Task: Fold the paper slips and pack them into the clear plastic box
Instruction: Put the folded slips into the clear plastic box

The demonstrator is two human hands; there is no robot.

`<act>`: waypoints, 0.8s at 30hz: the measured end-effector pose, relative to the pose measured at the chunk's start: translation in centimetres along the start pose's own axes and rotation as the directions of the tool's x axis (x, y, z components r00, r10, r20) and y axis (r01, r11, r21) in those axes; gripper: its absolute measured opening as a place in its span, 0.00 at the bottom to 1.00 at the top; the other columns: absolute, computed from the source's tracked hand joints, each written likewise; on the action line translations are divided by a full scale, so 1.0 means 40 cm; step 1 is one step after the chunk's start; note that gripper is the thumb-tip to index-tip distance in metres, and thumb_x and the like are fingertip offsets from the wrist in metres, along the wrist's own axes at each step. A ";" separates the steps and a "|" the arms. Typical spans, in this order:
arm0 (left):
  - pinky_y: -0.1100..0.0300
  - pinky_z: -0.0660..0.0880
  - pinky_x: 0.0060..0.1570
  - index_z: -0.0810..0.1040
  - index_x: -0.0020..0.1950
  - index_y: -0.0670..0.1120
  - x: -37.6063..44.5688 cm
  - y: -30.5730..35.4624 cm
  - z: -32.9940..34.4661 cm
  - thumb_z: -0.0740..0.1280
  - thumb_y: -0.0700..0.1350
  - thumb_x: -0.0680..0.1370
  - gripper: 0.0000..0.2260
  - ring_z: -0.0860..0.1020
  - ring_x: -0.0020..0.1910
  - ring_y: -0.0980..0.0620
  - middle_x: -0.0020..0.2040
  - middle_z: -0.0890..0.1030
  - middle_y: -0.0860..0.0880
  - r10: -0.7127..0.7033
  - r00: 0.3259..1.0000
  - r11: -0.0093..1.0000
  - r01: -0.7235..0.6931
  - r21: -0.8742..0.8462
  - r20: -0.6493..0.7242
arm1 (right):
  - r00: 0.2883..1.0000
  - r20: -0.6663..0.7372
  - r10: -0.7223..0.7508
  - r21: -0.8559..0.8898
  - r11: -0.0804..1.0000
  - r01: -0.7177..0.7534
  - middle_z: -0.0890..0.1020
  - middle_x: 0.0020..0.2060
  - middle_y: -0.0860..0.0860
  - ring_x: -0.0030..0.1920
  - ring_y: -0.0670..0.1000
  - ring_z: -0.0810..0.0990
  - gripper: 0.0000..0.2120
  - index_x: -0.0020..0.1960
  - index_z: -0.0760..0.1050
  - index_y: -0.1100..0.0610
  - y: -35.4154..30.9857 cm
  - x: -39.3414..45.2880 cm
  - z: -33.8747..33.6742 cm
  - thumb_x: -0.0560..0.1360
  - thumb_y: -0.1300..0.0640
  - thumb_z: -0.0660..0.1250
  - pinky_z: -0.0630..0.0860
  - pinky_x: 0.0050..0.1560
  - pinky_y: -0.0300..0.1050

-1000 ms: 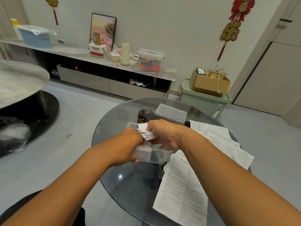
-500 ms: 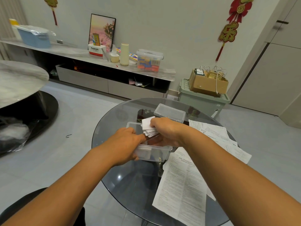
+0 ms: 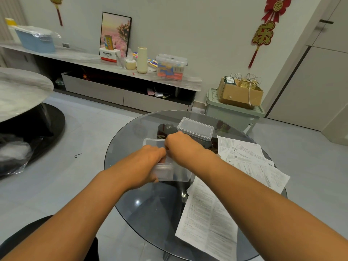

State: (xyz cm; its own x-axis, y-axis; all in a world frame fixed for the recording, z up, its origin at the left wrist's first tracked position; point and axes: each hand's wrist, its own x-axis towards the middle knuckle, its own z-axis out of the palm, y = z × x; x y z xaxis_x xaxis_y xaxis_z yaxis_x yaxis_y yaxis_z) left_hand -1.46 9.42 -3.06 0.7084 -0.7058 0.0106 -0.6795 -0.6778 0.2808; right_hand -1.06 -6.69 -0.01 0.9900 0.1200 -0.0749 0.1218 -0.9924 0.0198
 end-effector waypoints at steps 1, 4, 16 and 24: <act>0.66 0.63 0.37 0.63 0.47 0.57 0.000 -0.002 0.002 0.78 0.48 0.72 0.22 0.70 0.44 0.54 0.48 0.68 0.56 0.015 1.000 1.000 -0.015 0.006 -0.016 | 1.000 0.021 0.019 0.030 0.999 -0.020 0.76 0.36 0.53 0.41 0.57 0.77 0.07 0.50 0.81 0.58 -0.004 0.007 0.005 0.79 0.65 0.66 0.77 0.45 0.51; 0.64 0.65 0.42 0.62 0.50 0.58 -0.005 -0.011 0.014 0.78 0.50 0.70 0.24 0.69 0.49 0.54 0.52 0.64 0.56 0.029 0.998 0.999 -0.028 0.017 -0.058 | 0.996 0.084 0.022 0.126 0.991 -0.032 0.81 0.38 0.54 0.42 0.57 0.80 0.08 0.51 0.84 0.58 -0.011 0.018 0.009 0.79 0.64 0.66 0.77 0.44 0.48; 0.47 0.48 0.79 0.64 0.70 0.51 -0.022 -0.011 0.019 0.74 0.57 0.73 0.31 0.63 0.74 0.48 0.69 0.74 0.49 -0.026 0.995 0.934 0.057 0.352 -0.092 | 0.976 0.103 0.190 0.257 0.943 -0.211 0.84 0.53 0.57 0.53 0.58 0.83 0.14 0.60 0.83 0.59 -0.006 0.025 0.016 0.76 0.54 0.75 0.81 0.59 0.52; 0.56 0.65 0.69 0.67 0.73 0.49 0.006 -0.024 0.029 0.73 0.58 0.74 0.31 0.67 0.68 0.50 0.70 0.72 0.51 0.019 0.998 0.944 0.003 0.329 -0.062 | 0.972 0.169 0.161 0.268 0.942 -0.202 0.84 0.56 0.56 0.56 0.57 0.82 0.13 0.63 0.83 0.60 -0.012 0.029 0.019 0.79 0.61 0.72 0.80 0.62 0.51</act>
State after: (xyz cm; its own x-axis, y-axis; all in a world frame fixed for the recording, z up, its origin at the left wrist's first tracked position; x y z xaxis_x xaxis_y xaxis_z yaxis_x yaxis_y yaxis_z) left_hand -0.84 9.68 -4.43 0.7061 -0.7041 0.0754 -0.7024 -0.7099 -0.0510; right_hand -0.03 -6.10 -0.88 0.9701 -0.0476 -0.2382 -0.1047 -0.9668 -0.2332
